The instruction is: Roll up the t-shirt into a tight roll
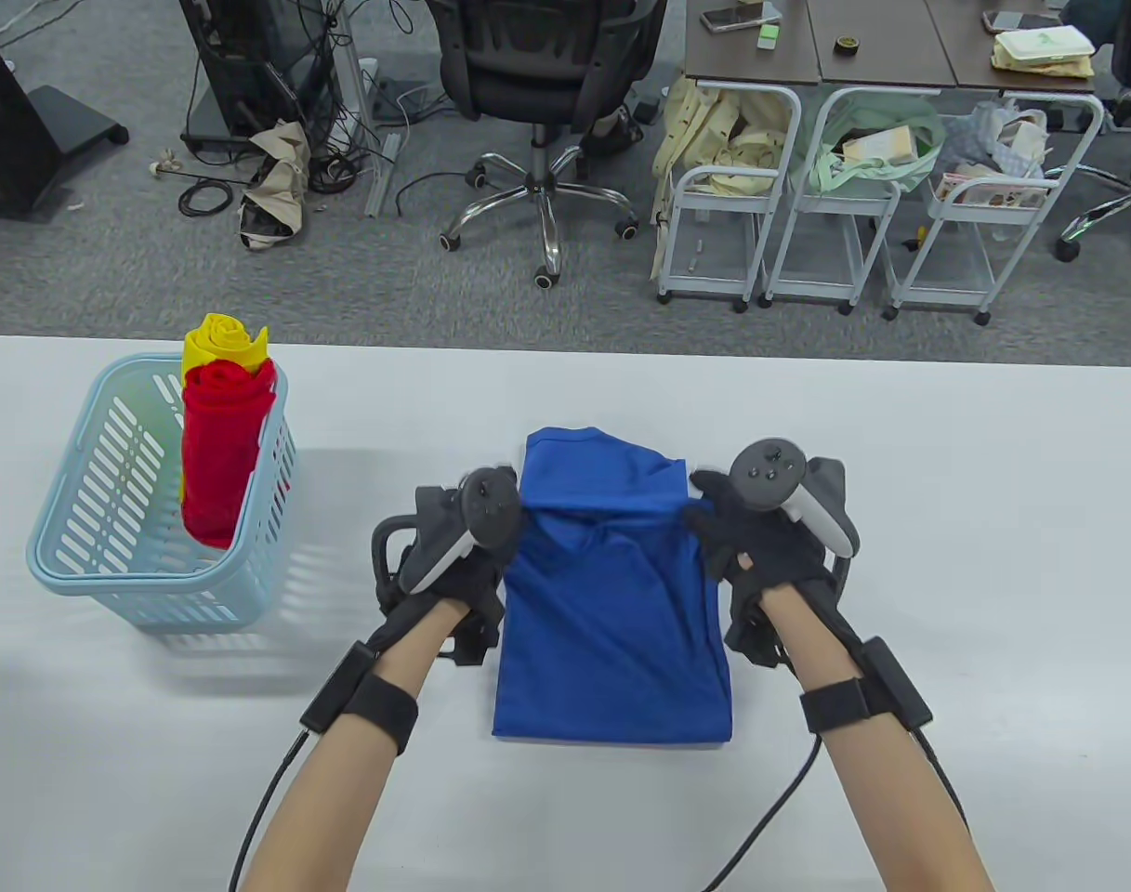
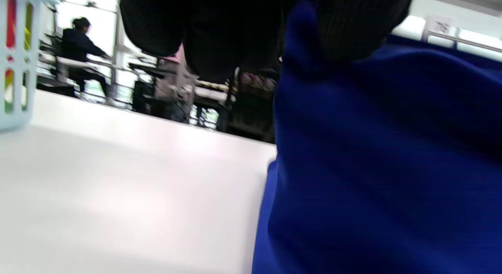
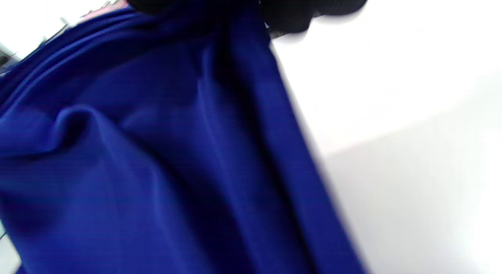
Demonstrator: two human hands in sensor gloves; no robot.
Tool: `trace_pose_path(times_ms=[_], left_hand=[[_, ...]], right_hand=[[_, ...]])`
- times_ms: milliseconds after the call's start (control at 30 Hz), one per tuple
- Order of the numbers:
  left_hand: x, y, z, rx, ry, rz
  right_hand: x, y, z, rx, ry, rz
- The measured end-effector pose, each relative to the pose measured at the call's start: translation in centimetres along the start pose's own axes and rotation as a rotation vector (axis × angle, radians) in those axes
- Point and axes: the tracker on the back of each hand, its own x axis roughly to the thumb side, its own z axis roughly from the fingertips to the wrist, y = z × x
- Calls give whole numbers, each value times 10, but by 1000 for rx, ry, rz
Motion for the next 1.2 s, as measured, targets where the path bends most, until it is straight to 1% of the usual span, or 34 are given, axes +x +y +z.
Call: trace_pose_path(times_ms=[33,67,100,133,200,233,267,300,333,367,400,433,467,567,600,633,667,700,767,800,833,867,900,933,1000,1067,1133,1200], left_hand=[[2,3,-3,-15,12,5],[3,1,-2,-53,-7,3],[5,-6,3,-119,-54,-11],[6,-13,8,-155,-90,-24],[7,-35,24,-233,-180,-58],[8,-53,35,-321,-261,-66],[8,-65,42,-392,-306,-71],[8,-85,56,-539,-358,-94],[7,-95,63,-605,-372,-114],[6,-108,74,-671,-378,-161],[4,-114,83,-687,-366,-231],[4,-111,91,-634,-392,-302],[5,-103,98,-582,-439,-317],[5,-81,118,-584,-447,-212],[4,-74,125,-534,-449,-200],[2,-74,128,-522,-450,-212],[-2,-75,133,-519,-441,-221],[-4,-78,136,-512,-435,-213],[-15,-101,141,-565,-395,-184],[-18,-110,142,-610,-371,-191],[-20,-119,142,-736,-343,-259],[-21,-119,143,-784,-340,-310],[-20,-117,141,-723,-377,-307],[-19,-116,140,-698,-381,-285],[-18,-115,139,-714,-373,-278],[-20,-119,140,-724,-379,-289],[-21,-120,139,-728,-376,-278],[-21,-120,139,-732,-374,-272]], right_hand=[[1,-3,-2,3,31,70],[1,-1,-2,16,39,107],[0,5,1,25,6,125],[-1,11,5,36,-16,136],[-4,31,14,86,-79,173],[-6,49,19,176,-156,169],[-7,62,24,246,-197,162],[-10,82,32,335,-214,182],[-12,93,36,378,-212,214],[-16,109,46,430,-222,325],[-17,114,52,414,-232,397],[-16,116,62,345,-237,484],[-15,117,73,336,-261,517],[-14,115,100,400,-324,438],[-15,112,111,436,-354,414],[-16,108,115,454,-366,404],[-17,101,116,437,-376,375],[-18,95,114,402,-357,348],[-22,78,97,303,-262,290],[-23,74,90,285,-236,277],[-24,66,74,253,-177,245],[-25,63,66,243,-153,230],[-24,62,51,242,-120,219],[-23,62,43,251,-106,218],[-17,68,24,271,-76,284],[-11,75,10,272,-49,383],[-7,81,2,271,-41,434],[-3,82,-3,228,-34,434]])
